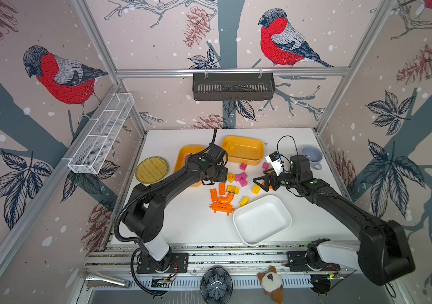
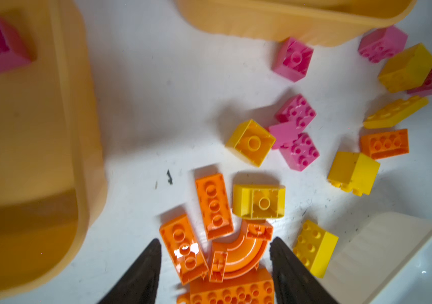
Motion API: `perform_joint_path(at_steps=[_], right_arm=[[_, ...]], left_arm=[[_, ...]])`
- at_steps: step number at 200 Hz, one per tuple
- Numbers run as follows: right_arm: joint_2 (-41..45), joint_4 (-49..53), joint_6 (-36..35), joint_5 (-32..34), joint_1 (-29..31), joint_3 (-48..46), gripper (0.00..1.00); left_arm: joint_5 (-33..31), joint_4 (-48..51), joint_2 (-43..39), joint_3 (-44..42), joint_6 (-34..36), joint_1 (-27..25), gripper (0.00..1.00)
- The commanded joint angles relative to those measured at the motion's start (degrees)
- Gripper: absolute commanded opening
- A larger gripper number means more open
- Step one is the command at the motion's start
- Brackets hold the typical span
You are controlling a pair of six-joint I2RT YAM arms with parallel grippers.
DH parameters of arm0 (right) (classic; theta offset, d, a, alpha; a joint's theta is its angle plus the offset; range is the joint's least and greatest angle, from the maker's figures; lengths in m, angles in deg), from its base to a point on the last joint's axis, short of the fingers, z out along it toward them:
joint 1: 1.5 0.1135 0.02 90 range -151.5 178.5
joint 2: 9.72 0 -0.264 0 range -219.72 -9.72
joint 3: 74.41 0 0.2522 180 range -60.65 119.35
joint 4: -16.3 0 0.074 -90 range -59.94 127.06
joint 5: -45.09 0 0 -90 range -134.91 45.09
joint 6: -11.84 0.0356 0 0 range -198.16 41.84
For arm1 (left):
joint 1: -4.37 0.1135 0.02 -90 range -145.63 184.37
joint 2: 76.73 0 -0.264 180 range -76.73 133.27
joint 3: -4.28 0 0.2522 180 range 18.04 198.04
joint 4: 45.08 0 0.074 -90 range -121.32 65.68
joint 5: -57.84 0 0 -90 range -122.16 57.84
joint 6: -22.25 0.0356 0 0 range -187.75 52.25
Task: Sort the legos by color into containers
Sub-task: 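Return the left gripper to the pile above the orange bricks, then grasp an orange brick with the left gripper and lift it toward the white tray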
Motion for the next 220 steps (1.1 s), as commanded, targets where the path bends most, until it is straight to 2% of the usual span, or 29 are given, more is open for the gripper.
perform_joint_path(at_steps=[1, 30, 59, 114, 220], right_arm=[[-0.13, -1.74, 0.67, -1.12, 0.69, 0.14, 0.99], [-0.13, -2.04, 0.82, -0.86, 1.36, -0.29, 0.99], [-0.13, -2.52, 1.27, -0.38, 1.89, -0.66, 0.99], [-0.13, -2.53, 1.61, 0.23, 2.48, -0.93, 0.99], [0.40, -1.92, 0.44, -0.24, 2.35, -1.81, 0.99]], left_arm=[[-2.38, -1.55, -3.36, -5.31, -7.12, -0.43, 0.64], [-4.00, -2.80, -4.26, -10.86, -8.75, -0.52, 0.62], [-2.19, -6.56, -1.54, -12.72, -8.85, -0.48, 0.60], [-2.40, -8.79, 4.21, -11.92, -9.01, -0.51, 0.57], [-6.10, -8.08, 7.79, -12.07, -11.44, -2.41, 0.51]])
